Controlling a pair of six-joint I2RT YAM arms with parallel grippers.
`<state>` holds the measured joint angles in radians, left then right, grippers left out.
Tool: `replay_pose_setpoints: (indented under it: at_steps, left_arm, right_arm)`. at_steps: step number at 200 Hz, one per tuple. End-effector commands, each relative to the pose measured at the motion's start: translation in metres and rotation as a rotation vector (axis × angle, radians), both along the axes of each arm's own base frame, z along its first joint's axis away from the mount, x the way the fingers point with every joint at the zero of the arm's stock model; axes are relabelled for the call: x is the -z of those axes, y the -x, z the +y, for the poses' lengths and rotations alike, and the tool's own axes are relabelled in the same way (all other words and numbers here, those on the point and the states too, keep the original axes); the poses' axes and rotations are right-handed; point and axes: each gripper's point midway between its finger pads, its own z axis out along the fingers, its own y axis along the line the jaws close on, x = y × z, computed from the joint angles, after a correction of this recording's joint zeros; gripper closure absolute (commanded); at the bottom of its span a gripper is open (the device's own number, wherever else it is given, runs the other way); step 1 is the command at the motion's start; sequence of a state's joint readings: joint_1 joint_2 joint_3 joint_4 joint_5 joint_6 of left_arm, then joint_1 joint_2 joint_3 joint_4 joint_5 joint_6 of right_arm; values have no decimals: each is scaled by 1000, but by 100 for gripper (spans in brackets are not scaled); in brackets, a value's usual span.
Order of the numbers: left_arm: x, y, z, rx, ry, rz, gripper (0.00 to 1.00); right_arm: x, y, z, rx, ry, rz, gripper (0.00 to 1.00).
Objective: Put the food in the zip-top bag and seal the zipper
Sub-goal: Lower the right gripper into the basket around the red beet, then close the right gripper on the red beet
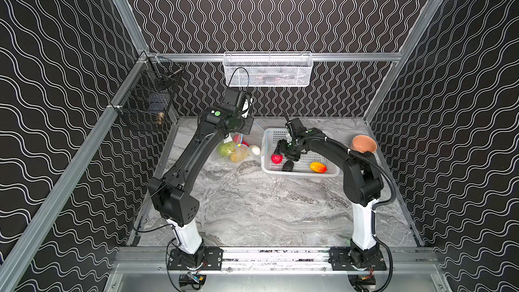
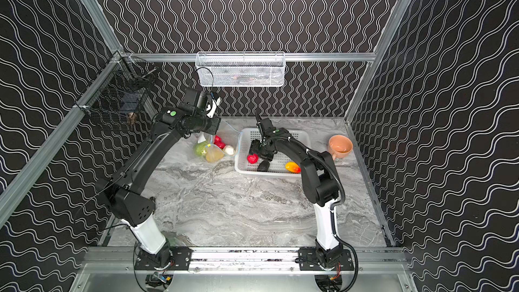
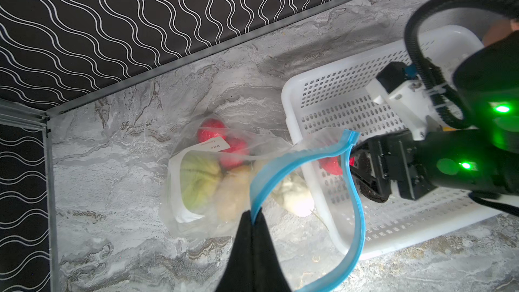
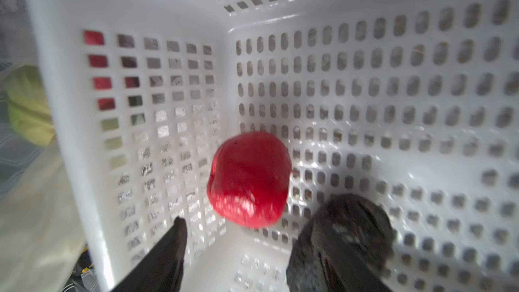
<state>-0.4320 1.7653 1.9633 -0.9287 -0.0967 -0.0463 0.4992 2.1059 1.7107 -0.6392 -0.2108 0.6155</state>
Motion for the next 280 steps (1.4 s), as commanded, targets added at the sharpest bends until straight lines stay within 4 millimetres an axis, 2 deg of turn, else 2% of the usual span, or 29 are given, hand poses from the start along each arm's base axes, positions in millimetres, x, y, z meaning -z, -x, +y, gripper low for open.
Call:
replay_pose_setpoints:
  at_steps: [1,46,79,157,237,280]
  left_arm:
    - [-6,-4,-1,5,5,-29,100]
    - [-5,-4,-1,7,5,-28,100]
    - [-4,-5,-3,9,6,-22,100]
    - [-6,-3,0,4,0,-31,100]
    - [-4,-4,-1,5,0,-26,100]
    - [-7,-3,-1,6,9,-31,100]
  right_arm:
    - [10,-3,0,2,30,32,29]
    - [19,-10,6,7,13,35,28]
    - [25,-5,7,6,12,56,28]
    - [3,9,12,-37,7,5,29]
    - [22,31,17,-124,106,56,30]
    - [46,38,9,-135,188,106,29]
